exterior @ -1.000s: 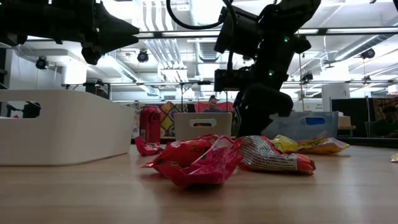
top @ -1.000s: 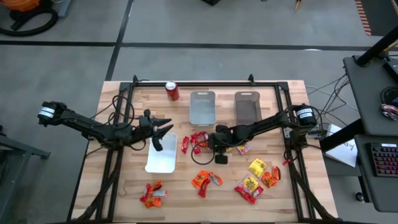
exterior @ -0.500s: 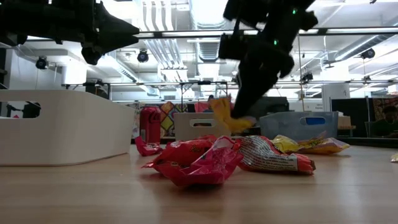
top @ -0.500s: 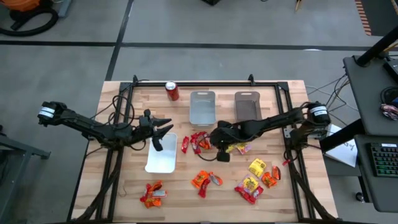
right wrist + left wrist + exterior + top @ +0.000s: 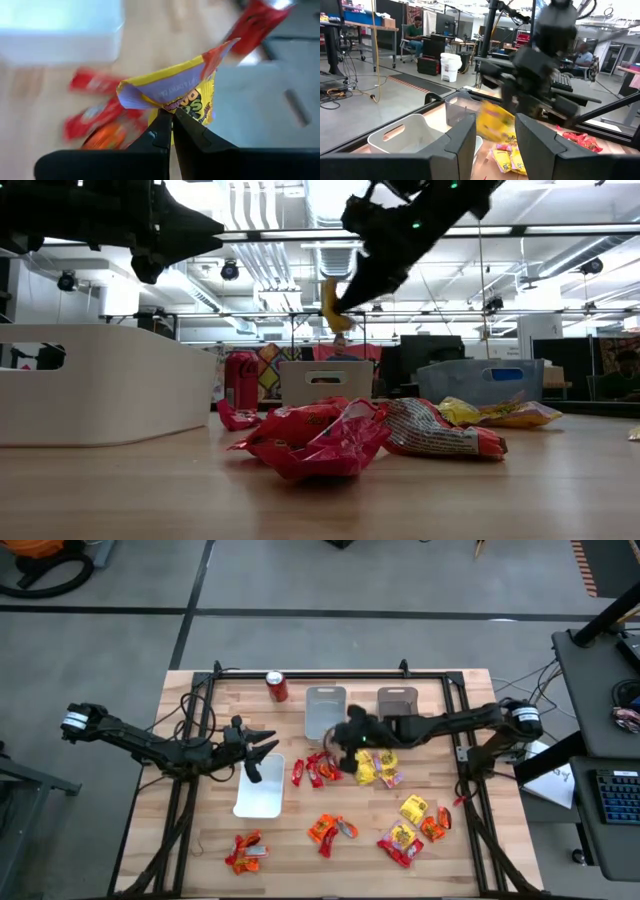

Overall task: Sort candy
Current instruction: Put the yellow candy into the gray bin, then put the red candy into the white bin

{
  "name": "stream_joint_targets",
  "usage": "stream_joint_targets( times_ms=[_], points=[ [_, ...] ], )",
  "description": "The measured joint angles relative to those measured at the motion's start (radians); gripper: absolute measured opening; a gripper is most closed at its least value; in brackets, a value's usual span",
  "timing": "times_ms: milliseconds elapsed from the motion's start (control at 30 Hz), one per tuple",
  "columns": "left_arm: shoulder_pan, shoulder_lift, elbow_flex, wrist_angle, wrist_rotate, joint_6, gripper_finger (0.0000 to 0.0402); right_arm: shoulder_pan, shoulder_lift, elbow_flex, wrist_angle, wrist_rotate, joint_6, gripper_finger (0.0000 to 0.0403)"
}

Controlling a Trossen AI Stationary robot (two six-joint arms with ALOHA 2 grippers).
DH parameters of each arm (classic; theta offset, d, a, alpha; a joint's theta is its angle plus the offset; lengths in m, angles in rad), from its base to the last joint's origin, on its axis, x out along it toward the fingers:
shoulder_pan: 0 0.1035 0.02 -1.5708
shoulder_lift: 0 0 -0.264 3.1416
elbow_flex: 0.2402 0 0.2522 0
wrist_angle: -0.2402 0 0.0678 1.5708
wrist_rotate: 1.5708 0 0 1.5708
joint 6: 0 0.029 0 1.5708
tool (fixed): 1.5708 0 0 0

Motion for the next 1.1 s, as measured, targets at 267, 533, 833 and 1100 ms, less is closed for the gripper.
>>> stream_joint_targets(
  times_ms=[267, 533, 833, 1100],
  points=[
    [0.0, 0.0, 0.0, 0.001, 0.001, 0.0, 0.0121, -0.171, 0.115, 0.001, 0.242, 0.035, -0.01, 0.0009],
    [0.0, 0.0, 0.0, 0.0, 0.001, 0.0, 0.0121, -0.243, 0.203, 0.001, 0.247, 0.033, -0.019, 0.0012],
    [0.0, 0.0, 0.0, -0.003, 0.002, 0.0, 0.0121, -0.243, 0.211, 0.001, 0.245, 0.033, 0.006, 0.0112],
    [0.0, 0.0, 0.0, -0.006, 0.002, -0.006, 0.0121, -0.24, 0.199, 0.001, 0.239, 0.033, 0.032, 0.0175]
  ],
)
